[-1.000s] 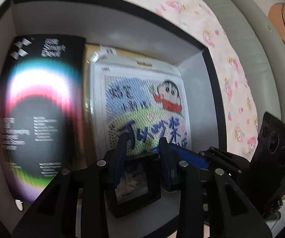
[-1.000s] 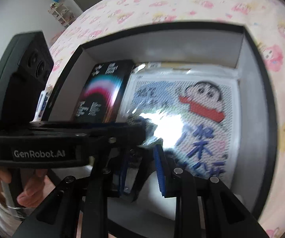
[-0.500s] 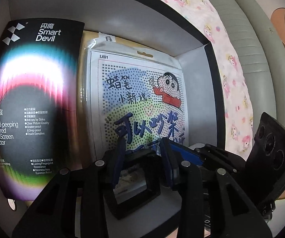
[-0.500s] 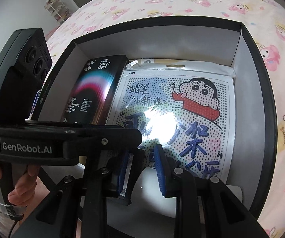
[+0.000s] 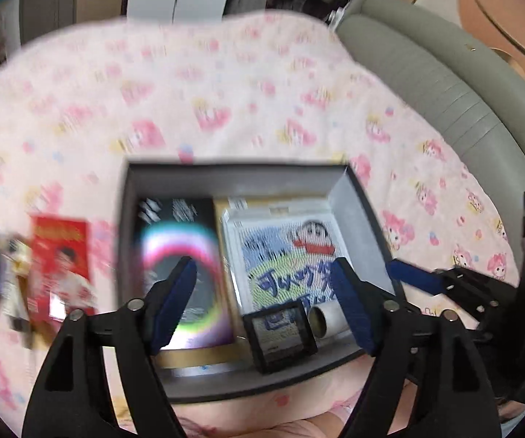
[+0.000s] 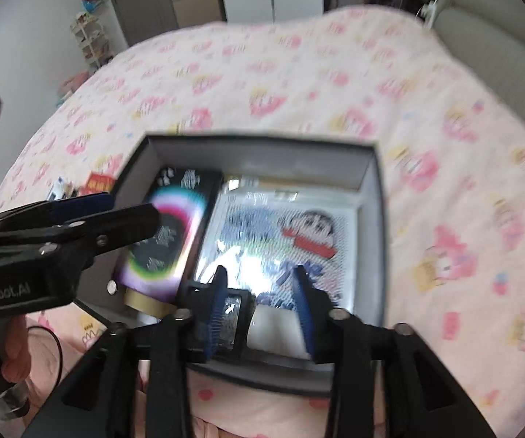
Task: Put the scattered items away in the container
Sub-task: 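Withdraw the right tool from the black box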
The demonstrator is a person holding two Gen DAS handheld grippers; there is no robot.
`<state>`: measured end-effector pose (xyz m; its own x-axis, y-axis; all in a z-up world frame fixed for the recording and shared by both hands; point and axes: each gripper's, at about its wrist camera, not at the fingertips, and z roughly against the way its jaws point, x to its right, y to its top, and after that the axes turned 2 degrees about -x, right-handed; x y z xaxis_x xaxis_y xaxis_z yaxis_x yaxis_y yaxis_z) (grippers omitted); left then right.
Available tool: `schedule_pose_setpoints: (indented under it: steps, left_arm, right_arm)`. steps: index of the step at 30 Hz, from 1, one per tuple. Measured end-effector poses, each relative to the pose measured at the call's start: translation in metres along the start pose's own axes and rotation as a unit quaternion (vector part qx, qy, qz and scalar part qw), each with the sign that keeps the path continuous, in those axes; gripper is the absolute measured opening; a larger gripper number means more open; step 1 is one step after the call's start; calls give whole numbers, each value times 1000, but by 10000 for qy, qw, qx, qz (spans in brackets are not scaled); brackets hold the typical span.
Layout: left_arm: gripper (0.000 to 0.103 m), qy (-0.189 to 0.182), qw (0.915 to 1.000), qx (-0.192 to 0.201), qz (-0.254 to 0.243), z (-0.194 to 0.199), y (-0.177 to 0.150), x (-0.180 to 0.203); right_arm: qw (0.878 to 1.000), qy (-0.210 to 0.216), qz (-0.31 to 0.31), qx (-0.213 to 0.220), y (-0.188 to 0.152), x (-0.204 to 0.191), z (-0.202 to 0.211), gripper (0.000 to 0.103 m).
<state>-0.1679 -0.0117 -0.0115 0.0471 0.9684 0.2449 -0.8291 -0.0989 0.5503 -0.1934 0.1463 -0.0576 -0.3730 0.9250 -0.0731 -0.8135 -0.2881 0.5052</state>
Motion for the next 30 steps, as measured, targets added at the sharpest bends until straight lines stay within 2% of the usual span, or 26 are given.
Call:
schedule_pose_setpoints:
  steps: [3,4,8,13,19,22,30]
  left_arm:
    - [88,392,9975,509,-286,38,2,10]
    - [90,509,9958,664,-359,49,3,14]
    - [94,739,9912,1020,-401,94,-5,19]
    - [95,953,9867,1275,-342,127,-19,19]
    - [99,1026,9834,1467,-302,154,-47,19]
    - [101,1135,9818,1498,-286,160,-63,21]
    - [102,1223,9820,1410,-303,164,-97,25]
  right_arm:
    - [9990,-169,-23,413,0,-6,39,62]
    - [9983,-193,-52,546,0,-9,50,63]
    - [9951,-276,-267,914,-2,-15,94,64]
    - [9890,-510,-313,1355,-10,-33,131,64]
    - [9855,-323,-414,1611,-37,-46,166,66]
    - [9845,-213,-544,1656,-53,-48,170,67]
    - [9834,-329,-596,1684,-76,-49,171,68]
